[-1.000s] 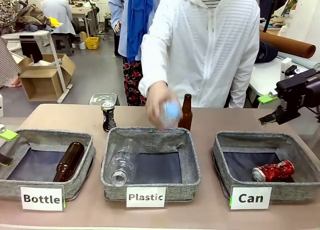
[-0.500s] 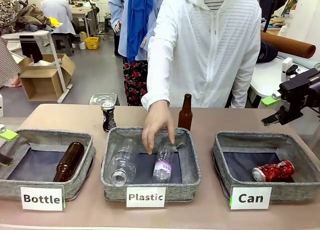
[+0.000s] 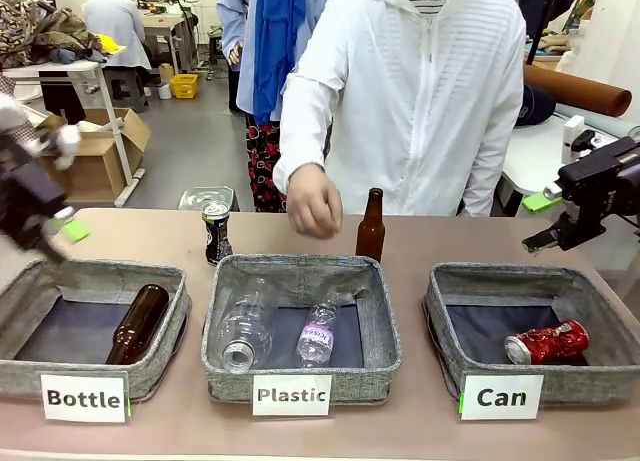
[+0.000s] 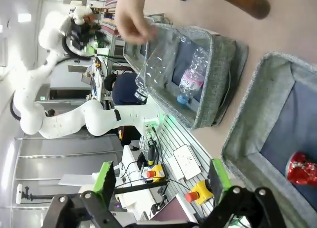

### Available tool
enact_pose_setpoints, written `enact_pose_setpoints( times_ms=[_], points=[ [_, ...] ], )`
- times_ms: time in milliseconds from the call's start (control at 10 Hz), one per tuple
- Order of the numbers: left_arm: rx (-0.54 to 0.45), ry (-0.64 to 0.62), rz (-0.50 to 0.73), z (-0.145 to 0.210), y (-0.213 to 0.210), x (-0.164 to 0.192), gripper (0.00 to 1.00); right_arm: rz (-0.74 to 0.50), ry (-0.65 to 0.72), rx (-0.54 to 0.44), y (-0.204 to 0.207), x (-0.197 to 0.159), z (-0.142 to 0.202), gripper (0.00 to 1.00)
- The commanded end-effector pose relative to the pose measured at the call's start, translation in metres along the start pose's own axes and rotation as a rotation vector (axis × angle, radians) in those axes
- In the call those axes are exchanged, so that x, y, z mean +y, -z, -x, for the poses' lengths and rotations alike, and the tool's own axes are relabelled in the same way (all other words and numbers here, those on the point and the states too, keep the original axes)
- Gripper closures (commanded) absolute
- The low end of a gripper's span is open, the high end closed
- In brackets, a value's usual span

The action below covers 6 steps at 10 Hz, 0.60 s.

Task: Sort the can waste into the basket.
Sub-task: Pick up the can waste from the table and place it in the right Fabric basket.

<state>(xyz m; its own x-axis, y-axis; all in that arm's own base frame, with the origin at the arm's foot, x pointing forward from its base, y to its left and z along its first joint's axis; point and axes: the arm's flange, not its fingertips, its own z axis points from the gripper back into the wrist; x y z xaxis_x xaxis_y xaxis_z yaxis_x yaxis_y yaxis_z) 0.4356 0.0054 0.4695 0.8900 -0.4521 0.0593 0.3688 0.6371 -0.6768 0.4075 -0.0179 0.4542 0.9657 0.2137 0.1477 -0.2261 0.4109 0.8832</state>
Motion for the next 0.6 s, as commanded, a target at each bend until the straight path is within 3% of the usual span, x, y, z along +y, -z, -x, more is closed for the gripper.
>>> enact_pose_setpoints(
  times_ms=[0,100,200,400,500],
  points=[
    [-0.03,0.255,-0.218,-0.059,-0.021,0.038,0.0,-0.005,-0.022,0.006,-0.004,0.0,-0.001,0.0],
    [-0.09,0.408,-0.207,-0.081,-0.018,0.053,0.0,-0.005,-0.022,0.006,-0.004,0.0,-0.001,0.0],
    [-0.24,0.524,-0.16,-0.09,-0.01,0.068,0.0,-0.005,-0.022,0.006,-0.004,0.0,-0.001,0.0],
    [-0.452,0.718,0.077,-0.092,-0.005,0.087,0.0,-0.005,-0.022,0.006,-0.004,0.0,-0.001,0.0],
    [-0.487,0.81,0.23,-0.093,-0.008,0.092,0.0,-0.005,-0.022,0.006,-0.004,0.0,-0.001,0.0]
  ],
)
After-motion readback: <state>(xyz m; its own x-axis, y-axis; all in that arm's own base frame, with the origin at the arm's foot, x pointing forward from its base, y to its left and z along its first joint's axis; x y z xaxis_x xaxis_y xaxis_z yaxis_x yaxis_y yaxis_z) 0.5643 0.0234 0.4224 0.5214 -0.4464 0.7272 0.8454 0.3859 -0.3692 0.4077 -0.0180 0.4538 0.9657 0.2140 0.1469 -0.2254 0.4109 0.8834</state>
